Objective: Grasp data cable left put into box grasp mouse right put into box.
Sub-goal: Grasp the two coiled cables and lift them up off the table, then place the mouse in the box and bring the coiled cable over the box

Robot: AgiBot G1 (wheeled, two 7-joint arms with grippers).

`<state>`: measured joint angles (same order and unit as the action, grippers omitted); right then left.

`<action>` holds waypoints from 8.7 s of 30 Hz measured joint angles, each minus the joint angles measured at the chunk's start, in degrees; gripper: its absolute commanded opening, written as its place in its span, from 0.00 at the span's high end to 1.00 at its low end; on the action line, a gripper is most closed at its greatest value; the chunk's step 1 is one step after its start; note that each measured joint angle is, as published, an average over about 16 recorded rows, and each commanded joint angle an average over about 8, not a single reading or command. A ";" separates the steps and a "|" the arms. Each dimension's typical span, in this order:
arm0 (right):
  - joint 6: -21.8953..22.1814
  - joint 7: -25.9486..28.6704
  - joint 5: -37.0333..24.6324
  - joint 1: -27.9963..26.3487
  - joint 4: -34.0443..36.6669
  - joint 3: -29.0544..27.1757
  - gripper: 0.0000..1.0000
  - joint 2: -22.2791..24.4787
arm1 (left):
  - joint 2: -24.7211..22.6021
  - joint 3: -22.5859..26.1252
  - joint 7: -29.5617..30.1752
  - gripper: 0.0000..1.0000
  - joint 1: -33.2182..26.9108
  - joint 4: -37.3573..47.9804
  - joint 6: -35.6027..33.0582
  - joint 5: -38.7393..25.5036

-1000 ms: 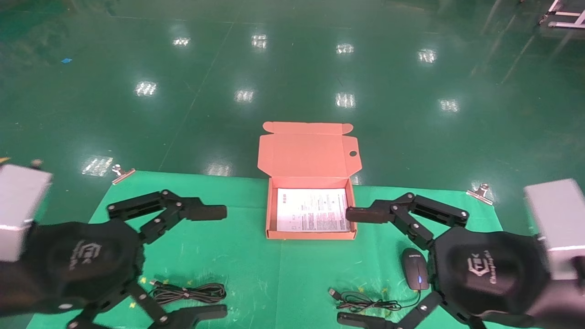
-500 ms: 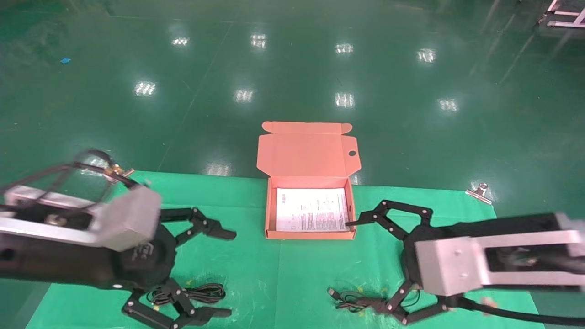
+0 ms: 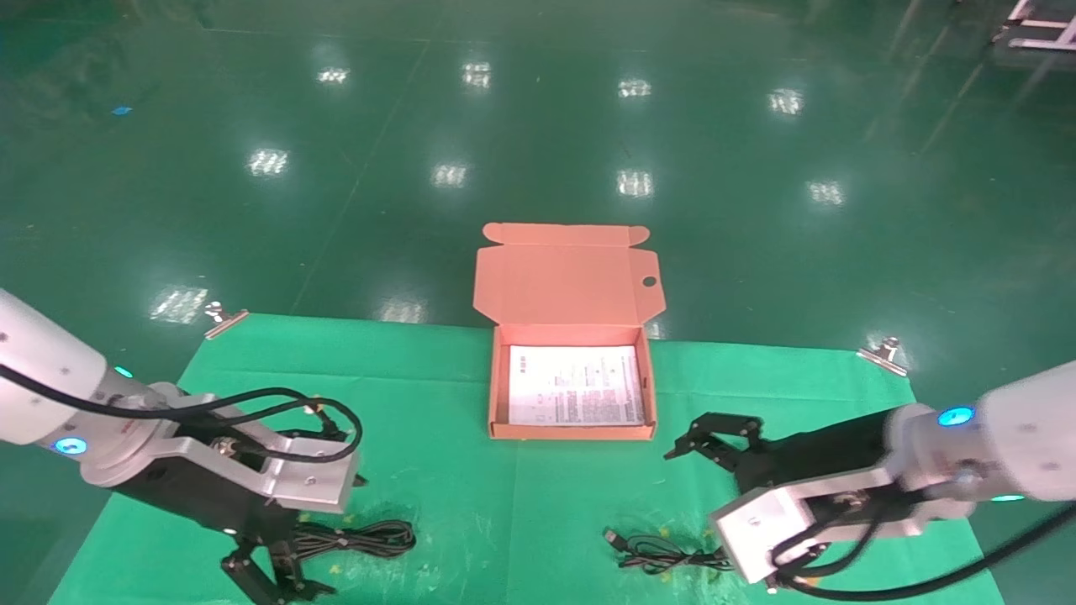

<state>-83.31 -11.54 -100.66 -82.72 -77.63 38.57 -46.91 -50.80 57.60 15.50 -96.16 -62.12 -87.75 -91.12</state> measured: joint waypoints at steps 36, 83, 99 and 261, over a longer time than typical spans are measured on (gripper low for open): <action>20.28 9.61 -18.89 9.18 24.88 5.18 0.00 -14.25 | -13.98 3.87 -7.44 0.00 8.02 31.99 22.11 -11.02; 24.97 7.79 -18.49 8.20 30.74 4.08 1.00 -15.75 | -16.49 3.43 -13.63 1.00 7.66 39.63 25.19 -10.58; 24.73 7.79 -17.74 7.98 29.95 3.54 1.00 -14.84 | -13.84 3.26 -14.53 1.00 6.53 36.92 23.66 -10.45; 46.08 48.80 -6.42 -15.66 20.51 28.46 0.00 -5.14 | -27.85 12.36 -26.53 0.00 9.41 23.44 61.13 1.72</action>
<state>-37.23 37.26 -107.08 -98.38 -57.12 67.03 -52.05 -78.65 69.95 -11.04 -86.74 -38.67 -26.61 -89.40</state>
